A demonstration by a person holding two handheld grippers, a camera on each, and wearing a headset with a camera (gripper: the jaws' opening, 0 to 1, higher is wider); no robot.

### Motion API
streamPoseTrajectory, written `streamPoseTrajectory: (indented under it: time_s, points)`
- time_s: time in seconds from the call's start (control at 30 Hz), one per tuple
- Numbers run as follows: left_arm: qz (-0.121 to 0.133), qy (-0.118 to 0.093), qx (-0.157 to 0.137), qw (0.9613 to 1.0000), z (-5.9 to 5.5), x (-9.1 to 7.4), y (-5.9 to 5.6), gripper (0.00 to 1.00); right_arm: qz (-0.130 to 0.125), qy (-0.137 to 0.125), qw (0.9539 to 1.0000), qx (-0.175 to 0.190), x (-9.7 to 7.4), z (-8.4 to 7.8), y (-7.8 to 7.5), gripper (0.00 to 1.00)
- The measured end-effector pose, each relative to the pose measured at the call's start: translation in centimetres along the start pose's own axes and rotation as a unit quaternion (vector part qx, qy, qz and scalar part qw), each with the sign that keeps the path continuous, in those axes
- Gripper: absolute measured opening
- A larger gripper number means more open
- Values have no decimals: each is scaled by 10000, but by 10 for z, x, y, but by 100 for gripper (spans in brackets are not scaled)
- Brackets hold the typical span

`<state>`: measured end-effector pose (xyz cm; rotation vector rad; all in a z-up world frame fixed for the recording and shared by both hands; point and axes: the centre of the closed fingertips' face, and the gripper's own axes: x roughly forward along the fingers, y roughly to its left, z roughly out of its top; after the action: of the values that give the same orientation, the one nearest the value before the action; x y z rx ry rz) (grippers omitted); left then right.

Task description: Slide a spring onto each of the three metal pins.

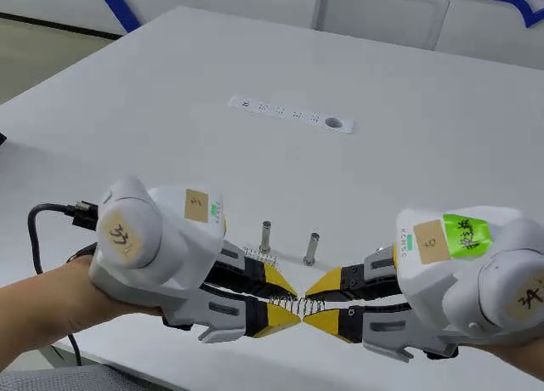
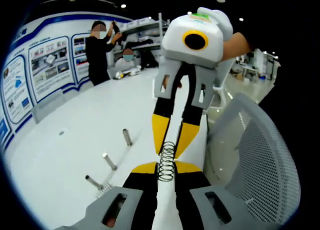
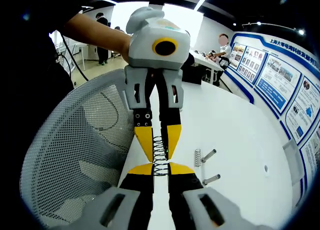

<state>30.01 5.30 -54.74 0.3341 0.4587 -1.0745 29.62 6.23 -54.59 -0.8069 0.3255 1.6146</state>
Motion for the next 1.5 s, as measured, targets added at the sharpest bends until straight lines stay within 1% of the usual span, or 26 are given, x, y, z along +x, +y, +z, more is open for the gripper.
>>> streamPoseTrajectory:
  time_s: [0.07, 0.13, 0.2, 0.27, 0.3, 0.4, 0.43, 0.47, 0.53, 0.57, 0.63, 0.8, 0.87, 1.0, 1.1, 1.2, 1.37, 1.4, 1.5]
  points:
    - [5, 40, 90, 10000, 1, 1, -1, 11, 39, 4, 10000, 20, -1, -1, 1, 10]
    - [-20, -35, 46, 10000, 3, 1, -2, 11, 101, -29, 9999, 16, -2, -2, 0, 11]
    - [65, -73, 64, 9999, 4, 0, 0, 10, 33, -108, 9999, 37, -3, -2, -3, 11]
    - [85, -101, 28, 9999, 6, -1, 0, 10, -12, -159, 9999, 25, -5, -2, -6, 12]
    - [108, -116, 45, 9999, 7, -1, 1, 10, 4, -193, 9998, 43, -5, -2, -6, 12]
    - [75, -130, 64, 9999, 10, -3, 0, 10, 48, -162, 9998, 85, -5, -6, -7, 13]
    - [75, -130, 66, 9999, 11, -4, 0, 10, 25, -183, 9997, 127, -5, -7, -8, 13]
    - [75, -129, 68, 9999, 11, -5, 0, 10, 46, -270, 9994, 232, -6, -5, -8, 13]
    - [83, -132, 58, 9999, 11, -5, 1, 10, 75, -545, 9978, 376, -8, 2, -8, 11]
    - [81, -135, 65, 9999, 11, -6, 2, 10, 85, -549, 9973, 474, -9, 2, -9, 11]
    - [60, -174, 52, 9998, 13, -6, 1, 10, 148, -578, 9969, 513, -9, 2, -9, 11]
    - [3, -137, 154, 9998, 13, -5, -1, 10, 226, -571, 9968, 512, -10, 2, -6, 10]
    - [-12, -152, 162, 9998, 14, -5, -1, 10, 241, -566, 9968, 506, -11, 3, -5, 10]
    - [-16, -204, 143, 9997, 16, -5, -1, 10, 286, -654, 9963, 478, -18, 7, -7, 10]
    - [14, -136, 196, 9997, 16, -4, 1, 10, 296, -744, 9955, 508, -22, 12, -8, 10]
    - [15, -142, 230, 9996, 17, -4, 2, 10, 285, -715, 9960, 446, -23, 14, -8, 10]
    - [44, -164, 252, 9995, 21, -4, 4, 11, 287, -909, 9940, 540, -29, 19, -13, 10]
    - [49, -165, 268, 9995, 21, -3, 5, 11, 306, -944, 9932, 611, -30, 19, -14, 10]
    - [24, -136, 294, 9995, 21, -1, 5, 11, 327, -1011, 9923, 631, -31, 23, -13, 10]
